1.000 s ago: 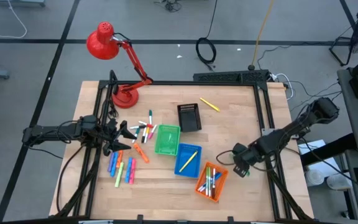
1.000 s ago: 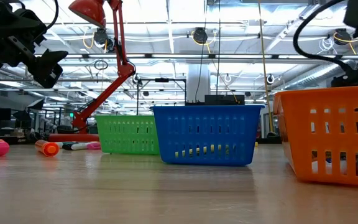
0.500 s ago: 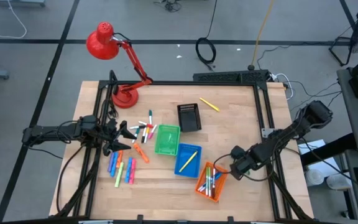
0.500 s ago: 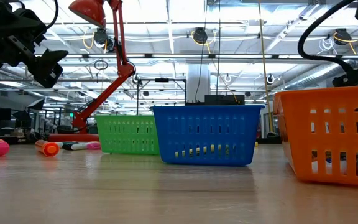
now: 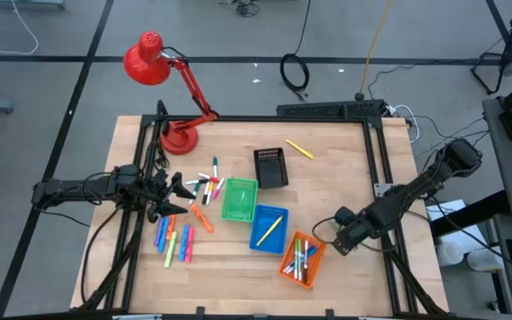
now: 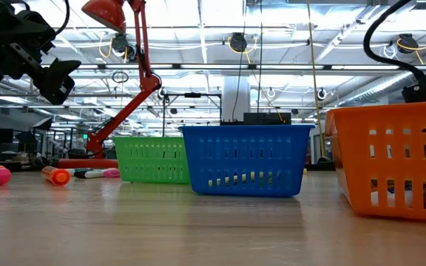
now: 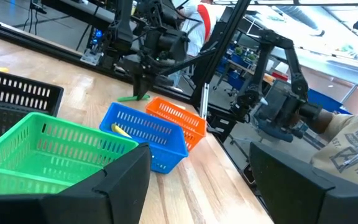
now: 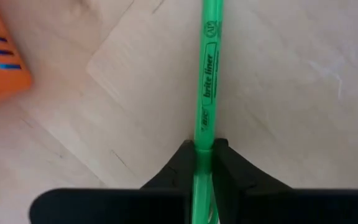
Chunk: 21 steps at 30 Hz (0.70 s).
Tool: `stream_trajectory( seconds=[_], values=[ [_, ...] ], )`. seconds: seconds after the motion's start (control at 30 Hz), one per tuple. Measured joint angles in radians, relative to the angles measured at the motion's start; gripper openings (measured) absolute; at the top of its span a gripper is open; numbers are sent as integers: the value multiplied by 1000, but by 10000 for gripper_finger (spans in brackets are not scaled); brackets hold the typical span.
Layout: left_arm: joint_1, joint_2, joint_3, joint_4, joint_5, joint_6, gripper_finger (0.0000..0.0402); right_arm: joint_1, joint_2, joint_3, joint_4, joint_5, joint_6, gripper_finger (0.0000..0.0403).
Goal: Pick & Place Markers
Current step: Put the green pen into the blue basket
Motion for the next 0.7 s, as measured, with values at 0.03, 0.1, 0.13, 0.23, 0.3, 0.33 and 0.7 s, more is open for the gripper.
stream_trajectory(
  seconds=[0.03, 0.1, 0.13, 0.23, 0.3, 0.33, 0.7],
  values=[
    [0, 0, 0, 0, 0, 0, 274, 0, -34, 0, 0, 22, 0, 19],
    [0, 0, 0, 0, 0, 1, 274, -1, -99, -4, -11, 104, -2, 19],
    [0, 0, 0, 0, 0, 0, 274, -2, -128, -5, -13, 168, -4, 19],
    [0, 0, 0, 0, 0, 1, 274, -3, -216, -4, 20, 300, -6, 19],
    [0, 0, 0, 0, 0, 1, 274, -2, -257, -3, 56, 351, -32, 19],
    [0, 0, 0, 0, 0, 1, 273, -2, -272, -3, 87, 384, -57, 19],
    [0, 0, 0, -1, 0, 1, 273, -38, -170, -34, 985, 549, -611, 22]
  ],
)
